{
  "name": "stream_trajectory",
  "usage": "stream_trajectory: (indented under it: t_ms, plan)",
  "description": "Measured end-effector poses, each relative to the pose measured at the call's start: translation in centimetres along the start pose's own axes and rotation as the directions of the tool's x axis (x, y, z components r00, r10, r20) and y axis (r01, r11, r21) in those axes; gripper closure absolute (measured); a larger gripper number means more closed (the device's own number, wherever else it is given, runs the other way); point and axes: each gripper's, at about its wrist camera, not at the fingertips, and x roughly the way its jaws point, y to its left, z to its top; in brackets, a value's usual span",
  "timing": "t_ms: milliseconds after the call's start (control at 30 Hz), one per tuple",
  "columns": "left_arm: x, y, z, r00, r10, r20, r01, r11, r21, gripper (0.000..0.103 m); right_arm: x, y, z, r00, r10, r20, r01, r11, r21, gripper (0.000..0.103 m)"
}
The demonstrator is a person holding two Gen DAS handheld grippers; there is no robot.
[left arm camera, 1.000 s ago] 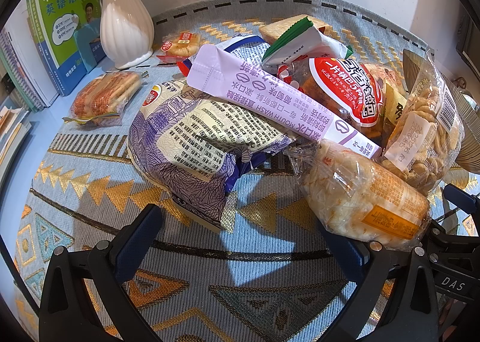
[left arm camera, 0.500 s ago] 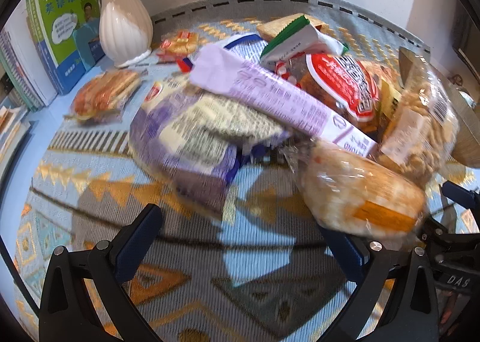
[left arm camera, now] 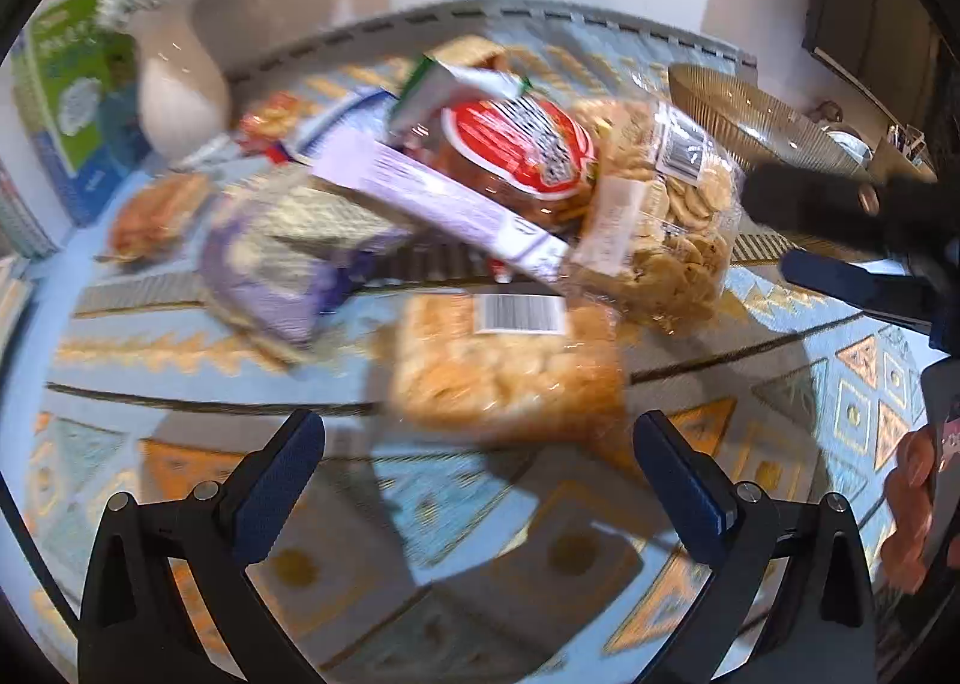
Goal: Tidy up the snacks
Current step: 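Grasp the bread loaf with the left tool while the right tool grasps the cookie bag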
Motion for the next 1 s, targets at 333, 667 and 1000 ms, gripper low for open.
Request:
stream_trajectory:
  t_ms: [333,667,1000]
  plan:
    - [0.6,-0.6,-0.5,0.997,0.019,0.072,-0.014,0.998,-0.061,0.029,4.0,-1.0,1.1,0.998,0.069,-0.017,-0.068,0.996,0.05,0.052]
    - [-1.8,-0.4,-0.7,0.986,0.088,0.143,-0.077,0.994,-0.083,0.029,0.7,-0.3,1.2,0.991,0.113,0.069,-0.115,0.993,0.029,0.055]
    - [-6.3,-2.6,7.8,0.974,0.035,0.222,-0.021,0.998,-0.063,0.029,-6.4,0.3,6.9,0.987,0.146,0.06,-0.147,0.989,0.005,0.055]
